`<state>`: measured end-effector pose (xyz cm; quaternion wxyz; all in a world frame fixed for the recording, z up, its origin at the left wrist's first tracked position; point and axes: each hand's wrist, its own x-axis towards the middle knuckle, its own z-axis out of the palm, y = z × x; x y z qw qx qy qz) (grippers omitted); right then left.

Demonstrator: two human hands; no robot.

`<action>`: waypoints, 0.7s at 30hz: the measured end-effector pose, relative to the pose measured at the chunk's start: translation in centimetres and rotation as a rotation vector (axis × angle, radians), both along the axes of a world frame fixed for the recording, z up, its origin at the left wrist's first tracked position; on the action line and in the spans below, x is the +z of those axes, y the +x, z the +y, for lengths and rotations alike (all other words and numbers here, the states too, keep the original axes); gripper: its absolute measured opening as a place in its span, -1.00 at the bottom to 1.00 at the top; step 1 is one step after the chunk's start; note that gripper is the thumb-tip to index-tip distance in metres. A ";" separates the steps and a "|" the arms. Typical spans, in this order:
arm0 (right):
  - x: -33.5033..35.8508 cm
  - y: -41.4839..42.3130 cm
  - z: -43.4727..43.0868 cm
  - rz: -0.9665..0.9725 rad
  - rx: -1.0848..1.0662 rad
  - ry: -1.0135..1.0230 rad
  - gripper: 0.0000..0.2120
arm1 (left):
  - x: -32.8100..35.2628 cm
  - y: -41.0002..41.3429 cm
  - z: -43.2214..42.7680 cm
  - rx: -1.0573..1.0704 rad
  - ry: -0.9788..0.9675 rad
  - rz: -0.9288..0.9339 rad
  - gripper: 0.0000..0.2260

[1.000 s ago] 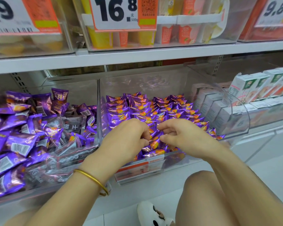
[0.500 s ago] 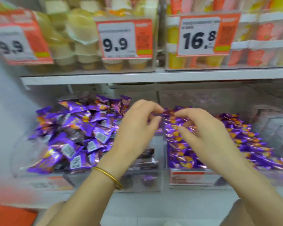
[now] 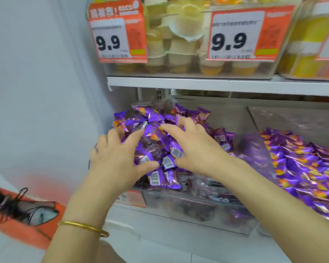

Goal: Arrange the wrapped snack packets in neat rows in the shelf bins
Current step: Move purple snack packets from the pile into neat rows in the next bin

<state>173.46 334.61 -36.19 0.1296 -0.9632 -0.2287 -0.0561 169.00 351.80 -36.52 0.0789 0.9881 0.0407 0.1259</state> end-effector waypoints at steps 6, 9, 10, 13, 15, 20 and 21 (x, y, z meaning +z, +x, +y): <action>0.0 0.1 0.7 -0.166 -0.031 0.101 -0.48 | -0.9 -0.7 -0.7 0.138 0.131 0.090 -0.14; 0.6 1.0 1.6 -0.259 -0.036 0.178 -0.46 | -1.3 -0.5 -1.1 0.137 0.042 0.140 -0.08; 1.0 1.5 2.0 -0.265 -0.017 0.179 -0.42 | -1.2 -0.4 -1.2 0.132 0.008 0.123 -0.04; 2.2 3.5 3.3 -0.165 0.107 -0.002 -0.21 | -1.0 -0.1 -1.2 0.138 -0.121 0.111 0.05; 2.8 4.8 4.1 -0.083 0.177 -0.132 -0.10 | -0.8 0.3 -1.0 0.152 -0.194 0.098 0.10; 3.1 6.1 4.0 0.032 0.190 -0.239 -0.19 | -0.7 1.4 0.6 0.174 -0.186 -0.036 0.04; 2.9 6.0 3.7 0.000 0.189 -0.245 -0.24 | -0.7 1.8 0.8 0.162 -0.154 -0.077 0.01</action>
